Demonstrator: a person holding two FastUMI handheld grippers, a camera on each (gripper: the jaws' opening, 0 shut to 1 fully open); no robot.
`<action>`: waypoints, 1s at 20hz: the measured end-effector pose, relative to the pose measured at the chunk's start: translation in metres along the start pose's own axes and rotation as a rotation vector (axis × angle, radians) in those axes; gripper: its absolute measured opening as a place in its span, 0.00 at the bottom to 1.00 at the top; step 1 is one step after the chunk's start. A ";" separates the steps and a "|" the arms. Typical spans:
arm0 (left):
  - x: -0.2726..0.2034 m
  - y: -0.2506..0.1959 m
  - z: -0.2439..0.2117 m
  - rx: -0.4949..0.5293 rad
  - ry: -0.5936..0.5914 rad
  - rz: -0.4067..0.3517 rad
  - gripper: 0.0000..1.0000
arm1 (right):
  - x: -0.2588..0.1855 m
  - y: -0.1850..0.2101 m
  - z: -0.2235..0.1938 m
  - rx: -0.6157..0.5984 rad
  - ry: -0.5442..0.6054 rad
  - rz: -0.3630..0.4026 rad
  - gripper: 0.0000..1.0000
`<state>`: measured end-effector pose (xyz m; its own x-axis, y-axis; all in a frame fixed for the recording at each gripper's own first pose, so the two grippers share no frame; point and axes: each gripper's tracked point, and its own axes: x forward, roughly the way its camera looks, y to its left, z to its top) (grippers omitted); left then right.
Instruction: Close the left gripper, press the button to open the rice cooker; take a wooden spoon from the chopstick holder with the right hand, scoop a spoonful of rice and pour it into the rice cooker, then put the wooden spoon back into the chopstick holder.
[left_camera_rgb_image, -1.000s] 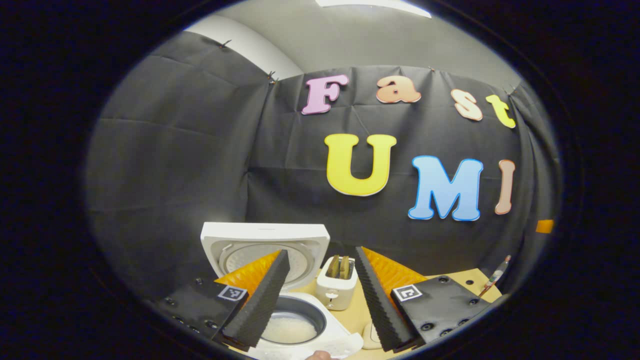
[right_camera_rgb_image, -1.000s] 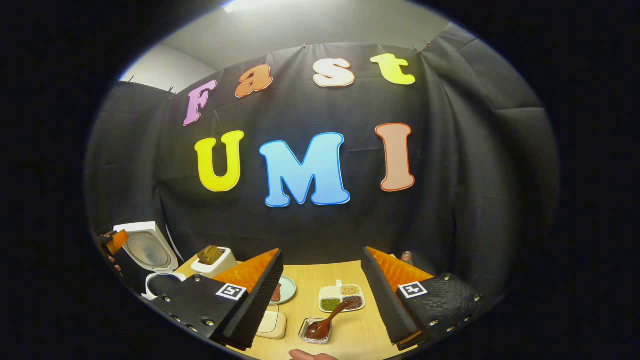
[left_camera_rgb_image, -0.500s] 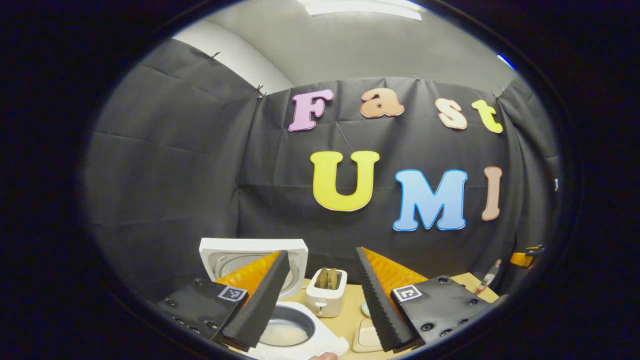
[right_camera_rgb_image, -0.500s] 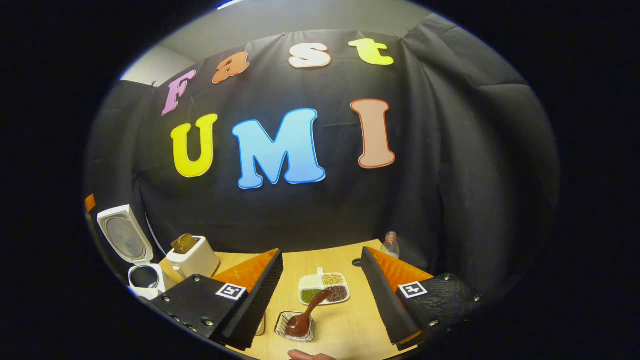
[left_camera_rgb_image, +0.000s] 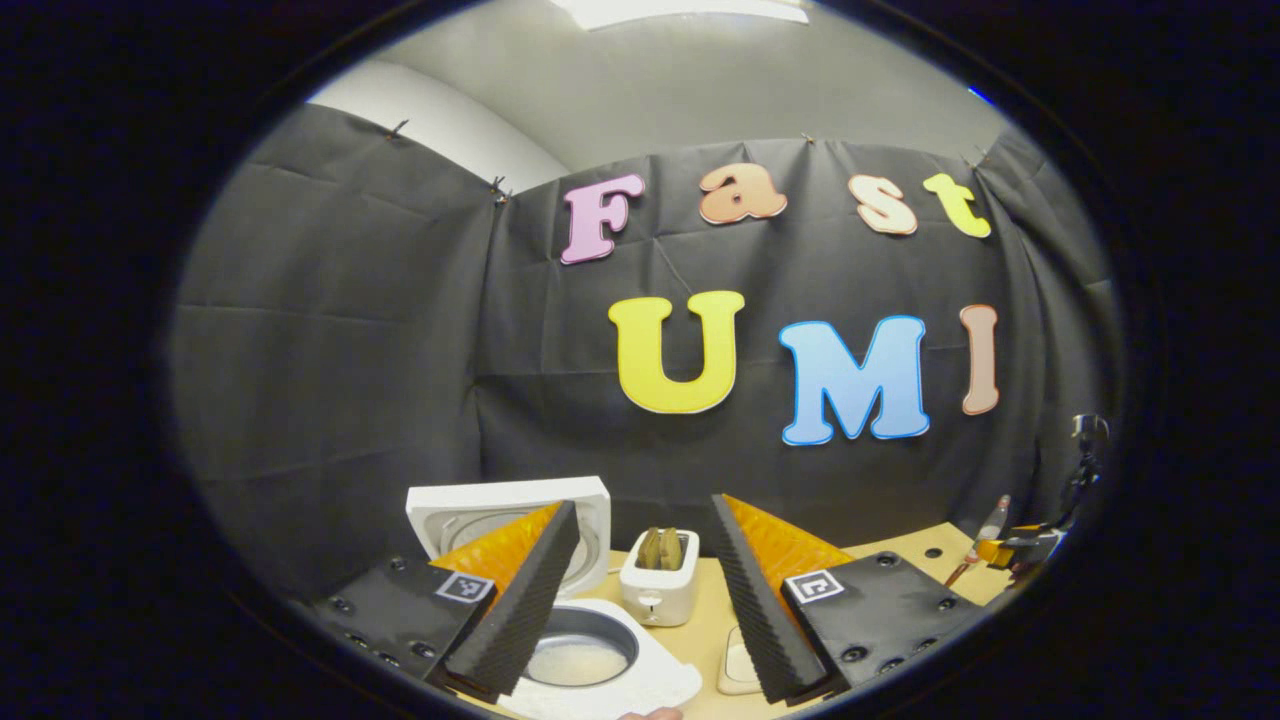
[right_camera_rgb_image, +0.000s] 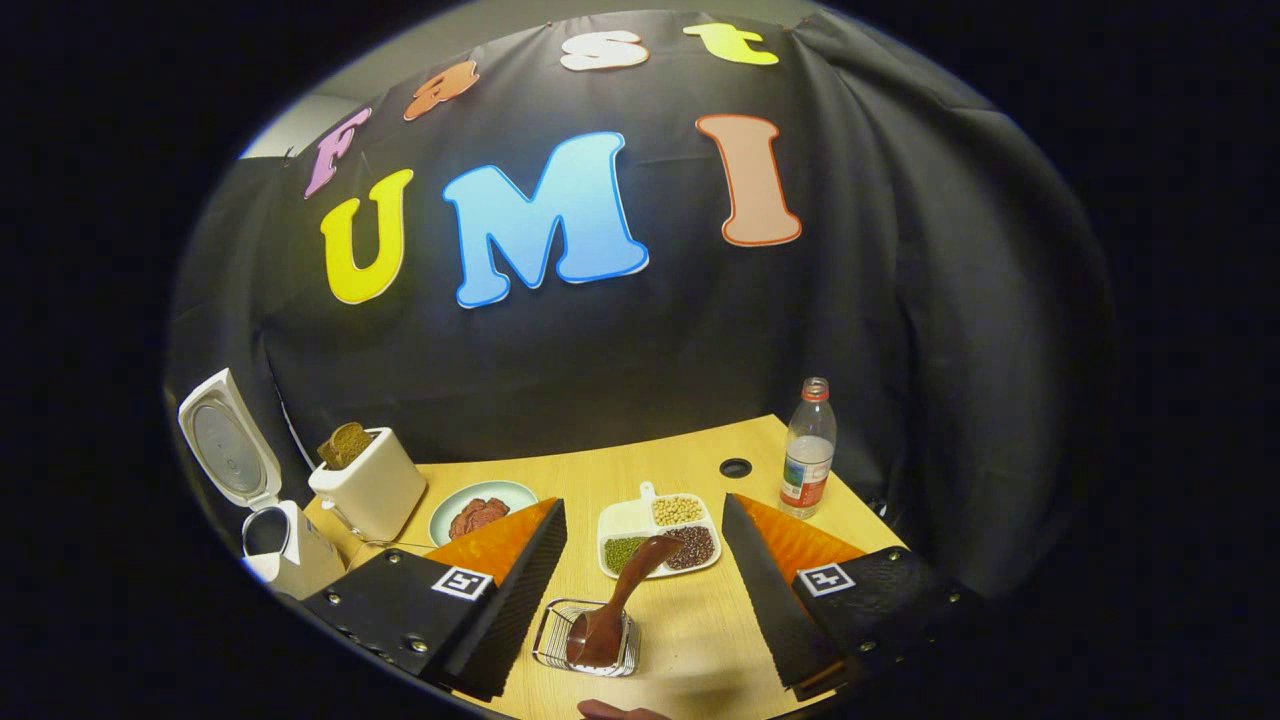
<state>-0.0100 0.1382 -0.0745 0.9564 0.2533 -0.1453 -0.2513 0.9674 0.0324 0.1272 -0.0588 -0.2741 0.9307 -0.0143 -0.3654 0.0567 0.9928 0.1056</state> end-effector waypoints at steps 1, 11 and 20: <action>-0.002 0.001 0.000 0.005 0.005 0.010 0.91 | 0.010 0.001 -0.011 0.006 0.023 0.008 0.95; -0.018 0.011 -0.010 0.044 0.058 0.094 0.91 | 0.080 0.008 -0.082 0.035 0.185 0.101 0.95; -0.013 -0.007 -0.011 0.045 0.070 0.078 0.91 | 0.077 0.013 -0.074 0.058 0.156 0.200 0.59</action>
<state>-0.0225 0.1278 -0.0842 0.9211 0.3284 -0.2093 -0.3160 0.9444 0.0909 0.1725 -0.0379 -0.3692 0.8590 0.2043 -0.4694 -0.0980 0.9656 0.2410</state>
